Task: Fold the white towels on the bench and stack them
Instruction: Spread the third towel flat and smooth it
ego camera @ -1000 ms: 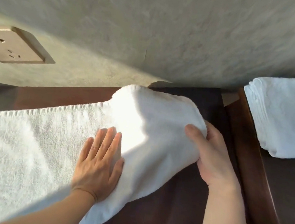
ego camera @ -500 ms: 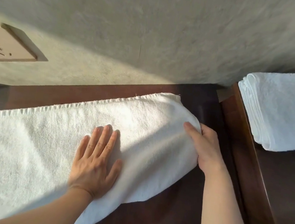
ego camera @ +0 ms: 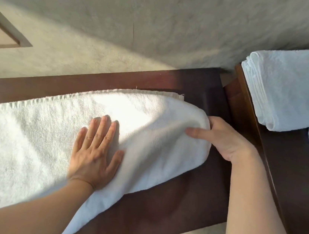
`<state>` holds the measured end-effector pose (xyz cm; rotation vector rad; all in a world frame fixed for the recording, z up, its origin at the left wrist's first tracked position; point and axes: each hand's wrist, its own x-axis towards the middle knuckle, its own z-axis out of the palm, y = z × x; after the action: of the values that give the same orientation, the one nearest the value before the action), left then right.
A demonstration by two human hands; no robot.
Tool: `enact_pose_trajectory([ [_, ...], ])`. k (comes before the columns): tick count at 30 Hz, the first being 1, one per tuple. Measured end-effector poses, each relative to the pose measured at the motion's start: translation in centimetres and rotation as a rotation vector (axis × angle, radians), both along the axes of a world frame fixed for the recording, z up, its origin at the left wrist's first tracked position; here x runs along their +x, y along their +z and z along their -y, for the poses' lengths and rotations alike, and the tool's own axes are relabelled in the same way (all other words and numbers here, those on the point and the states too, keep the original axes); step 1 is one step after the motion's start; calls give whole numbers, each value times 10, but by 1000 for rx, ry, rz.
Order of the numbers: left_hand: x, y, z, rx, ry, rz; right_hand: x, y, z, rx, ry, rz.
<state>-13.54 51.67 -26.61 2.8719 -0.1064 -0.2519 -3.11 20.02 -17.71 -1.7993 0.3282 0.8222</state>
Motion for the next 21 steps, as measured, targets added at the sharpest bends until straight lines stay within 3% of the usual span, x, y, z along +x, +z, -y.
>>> enact_pose_trajectory([
  [2, 1, -1, -1, -2, -4, -1, 1, -7, 0, 50, -132, 51],
  [5, 1, -1, -2, -5, -8, -9, -2, -19, -5, 124, -302, -50],
  [10, 1, -1, -2, -7, -31, 3, -5, -22, 1, -305, -44, -129],
  [13, 0, -1, -3, 16, -32, 3, -12, -17, 13, -290, -138, -90],
  [18, 1, -2, -3, 34, -36, -2, -50, -15, 23, -299, -24, -256],
  [21, 0, -2, -3, 40, -36, -6, -70, -16, 20, -301, -85, -199],
])
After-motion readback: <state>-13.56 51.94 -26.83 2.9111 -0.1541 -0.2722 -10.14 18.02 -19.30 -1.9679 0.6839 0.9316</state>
